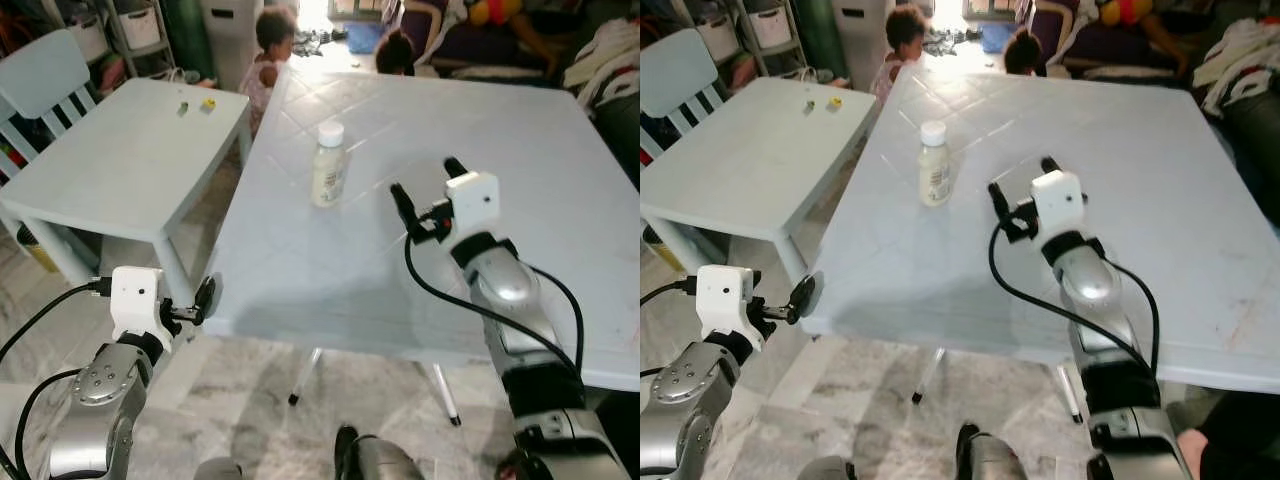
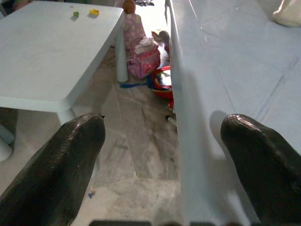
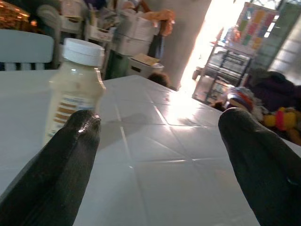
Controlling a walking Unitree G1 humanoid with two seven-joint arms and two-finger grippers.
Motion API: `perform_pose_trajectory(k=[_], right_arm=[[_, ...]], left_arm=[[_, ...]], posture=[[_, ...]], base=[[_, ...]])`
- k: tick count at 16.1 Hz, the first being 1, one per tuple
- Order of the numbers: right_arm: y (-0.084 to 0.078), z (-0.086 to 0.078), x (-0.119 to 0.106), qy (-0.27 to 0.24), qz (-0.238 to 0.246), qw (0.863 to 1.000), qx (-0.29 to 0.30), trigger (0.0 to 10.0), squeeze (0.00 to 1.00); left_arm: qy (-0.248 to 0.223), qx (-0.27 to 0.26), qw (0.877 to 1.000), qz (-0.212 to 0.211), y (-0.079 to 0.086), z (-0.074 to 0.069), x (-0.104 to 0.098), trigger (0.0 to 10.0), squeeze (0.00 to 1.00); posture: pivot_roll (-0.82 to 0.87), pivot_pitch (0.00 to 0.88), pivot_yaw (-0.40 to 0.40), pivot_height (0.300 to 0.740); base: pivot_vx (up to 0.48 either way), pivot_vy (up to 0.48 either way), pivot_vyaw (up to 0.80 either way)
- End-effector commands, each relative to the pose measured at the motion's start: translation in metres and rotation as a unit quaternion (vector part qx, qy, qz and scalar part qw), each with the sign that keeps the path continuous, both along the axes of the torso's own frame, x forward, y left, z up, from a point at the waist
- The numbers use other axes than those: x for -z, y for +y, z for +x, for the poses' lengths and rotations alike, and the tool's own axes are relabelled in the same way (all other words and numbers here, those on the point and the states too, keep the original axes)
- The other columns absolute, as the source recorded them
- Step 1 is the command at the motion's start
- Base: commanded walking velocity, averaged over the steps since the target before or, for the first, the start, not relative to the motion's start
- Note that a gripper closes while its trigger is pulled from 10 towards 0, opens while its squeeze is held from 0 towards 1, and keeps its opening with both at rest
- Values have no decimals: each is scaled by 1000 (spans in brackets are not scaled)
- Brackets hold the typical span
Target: Restocking fridge
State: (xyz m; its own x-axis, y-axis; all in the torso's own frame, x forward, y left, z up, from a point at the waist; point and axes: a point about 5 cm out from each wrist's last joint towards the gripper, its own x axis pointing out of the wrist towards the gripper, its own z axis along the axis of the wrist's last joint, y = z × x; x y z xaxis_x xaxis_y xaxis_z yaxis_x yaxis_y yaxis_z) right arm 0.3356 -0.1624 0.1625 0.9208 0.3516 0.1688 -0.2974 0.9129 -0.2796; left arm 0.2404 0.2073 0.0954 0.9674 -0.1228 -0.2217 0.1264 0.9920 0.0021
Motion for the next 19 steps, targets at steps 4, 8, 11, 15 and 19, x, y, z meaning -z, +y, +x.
perform_pose_trajectory(k=[4, 8, 11, 15, 19], right_arm=[[13, 16, -14, -11, 10, 998, -59, 10000, 0], [12, 14, -18, -27, 23, 998, -43, 10000, 0], [9, -14, -2, -31, 57, 998, 10, 10000, 0], [4, -56, 24, -13, 94, 992, 81, 10000, 0], [2, -67, 19, -20, 81, 993, 86, 10000, 0]], left_arm=[[9, 4, 1000, 26, 7, -8, -7, 10000, 0], [-24, -25, 999, 41, 18, -6, -18, 10000, 0], [-79, -73, 992, 62, 25, -4, -28, 10000, 0], [-112, -78, 990, 42, 1, 12, -24, 10000, 0], [-129, -33, 991, 11, -22, 22, -24, 10000, 0]], posture=[[124, 153, -7, 740], [125, 125, -12, 740], [105, 61, -21, 740], [46, 0, -20, 740], [16, 0, -16, 740]], base=[[0, 0, 0], [0, 0, 0], [0, 0, 0], [0, 0, 0], [80, 0, 131]])
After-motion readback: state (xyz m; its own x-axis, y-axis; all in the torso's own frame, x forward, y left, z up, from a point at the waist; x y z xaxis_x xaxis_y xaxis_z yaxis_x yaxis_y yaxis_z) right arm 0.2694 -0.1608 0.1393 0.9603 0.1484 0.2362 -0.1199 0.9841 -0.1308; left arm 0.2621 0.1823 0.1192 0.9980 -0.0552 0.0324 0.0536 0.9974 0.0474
